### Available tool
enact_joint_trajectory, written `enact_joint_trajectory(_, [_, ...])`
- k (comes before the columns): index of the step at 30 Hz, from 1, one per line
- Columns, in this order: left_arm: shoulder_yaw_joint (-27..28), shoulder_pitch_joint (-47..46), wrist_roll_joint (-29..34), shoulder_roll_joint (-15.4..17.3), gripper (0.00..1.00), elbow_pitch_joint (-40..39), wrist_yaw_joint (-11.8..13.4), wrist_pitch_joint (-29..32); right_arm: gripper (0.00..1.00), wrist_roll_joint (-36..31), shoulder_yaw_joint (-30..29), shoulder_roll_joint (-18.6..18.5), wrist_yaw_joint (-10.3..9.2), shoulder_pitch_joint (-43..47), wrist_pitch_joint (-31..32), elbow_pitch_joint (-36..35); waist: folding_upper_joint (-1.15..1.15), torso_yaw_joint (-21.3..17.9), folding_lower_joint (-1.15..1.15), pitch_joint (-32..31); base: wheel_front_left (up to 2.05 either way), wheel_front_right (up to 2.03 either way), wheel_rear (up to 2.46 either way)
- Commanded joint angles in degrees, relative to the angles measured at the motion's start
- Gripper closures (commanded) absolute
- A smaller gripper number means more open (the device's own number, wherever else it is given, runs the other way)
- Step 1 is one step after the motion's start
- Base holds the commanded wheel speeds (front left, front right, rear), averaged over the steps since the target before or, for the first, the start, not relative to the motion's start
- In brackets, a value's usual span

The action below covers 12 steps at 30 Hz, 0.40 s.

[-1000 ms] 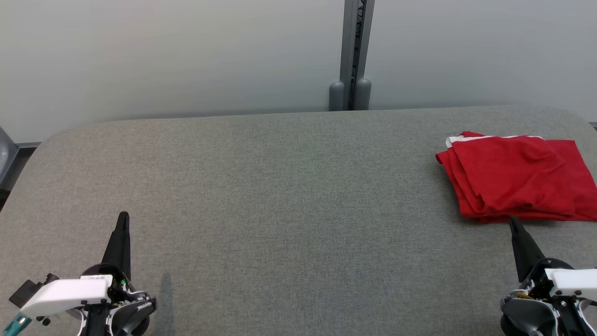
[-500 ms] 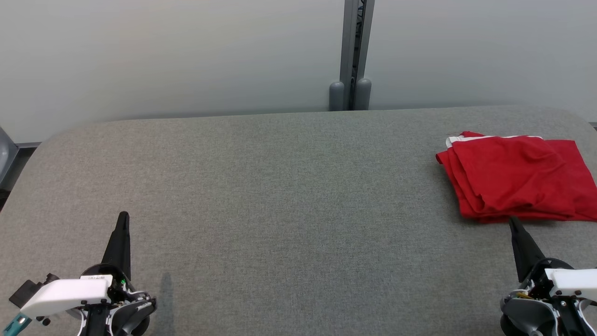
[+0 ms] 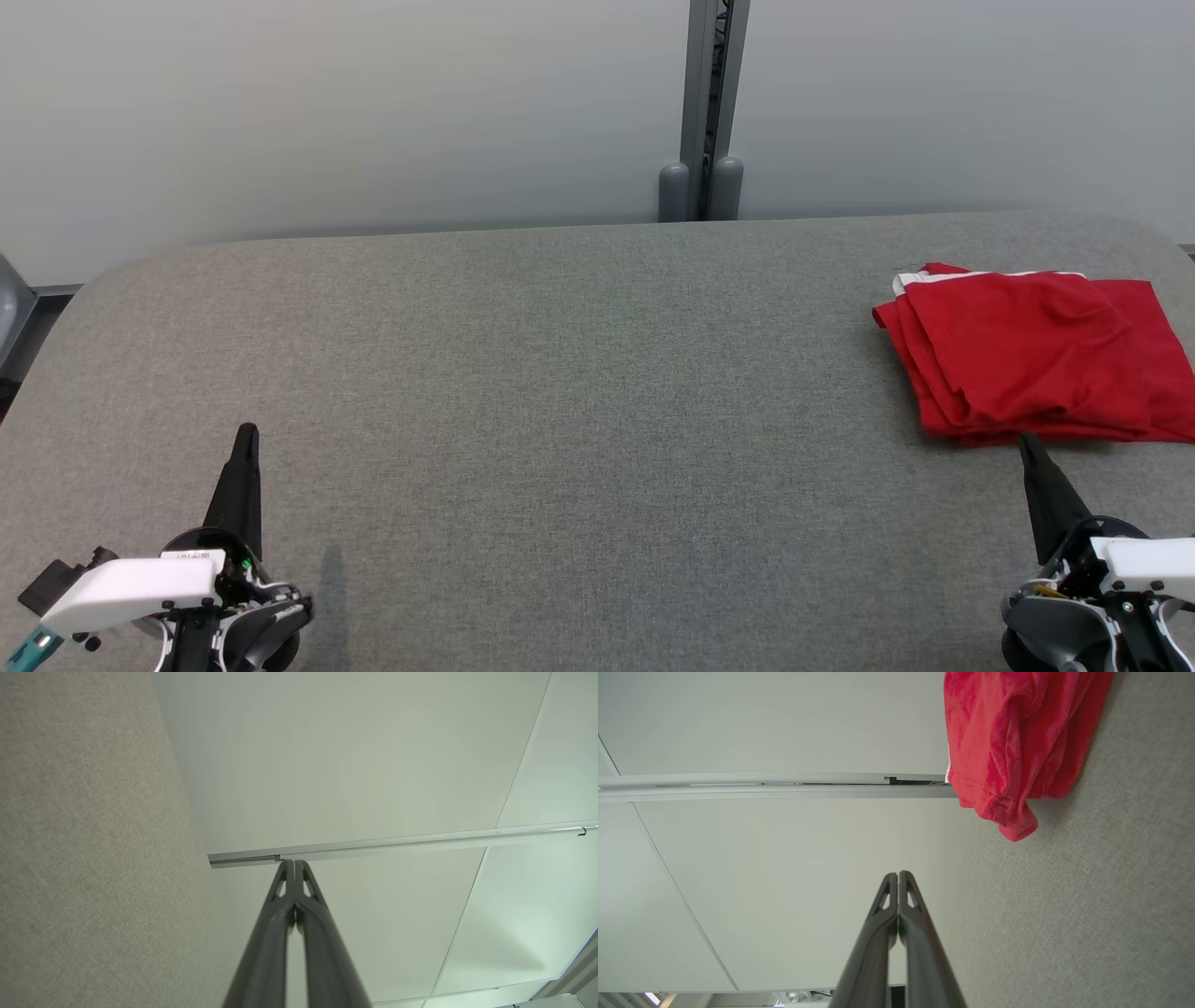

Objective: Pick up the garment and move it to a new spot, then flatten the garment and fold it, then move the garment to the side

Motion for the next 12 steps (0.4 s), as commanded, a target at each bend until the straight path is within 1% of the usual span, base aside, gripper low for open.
enact_joint_trajectory(1, [0.2, -0.7, -0.1, 0.2, 1.00, -0.1, -0.2, 0.2, 1.00, 0.1, 0.0, -0.3, 0.12, -0.2, 0.2, 0.1, 0.00, 0.0, 0.00, 0.0, 0.00, 0.00, 0.00])
enact_joint_trajectory(12, [0.2, -0.7, -0.1, 0.2, 1.00, -0.1, -0.2, 0.2, 1.00, 0.1, 0.0, -0.3, 0.12, -0.2, 0.1, 0.1, 0.00, 0.0, 0.00, 0.0, 0.00, 0.00, 0.00])
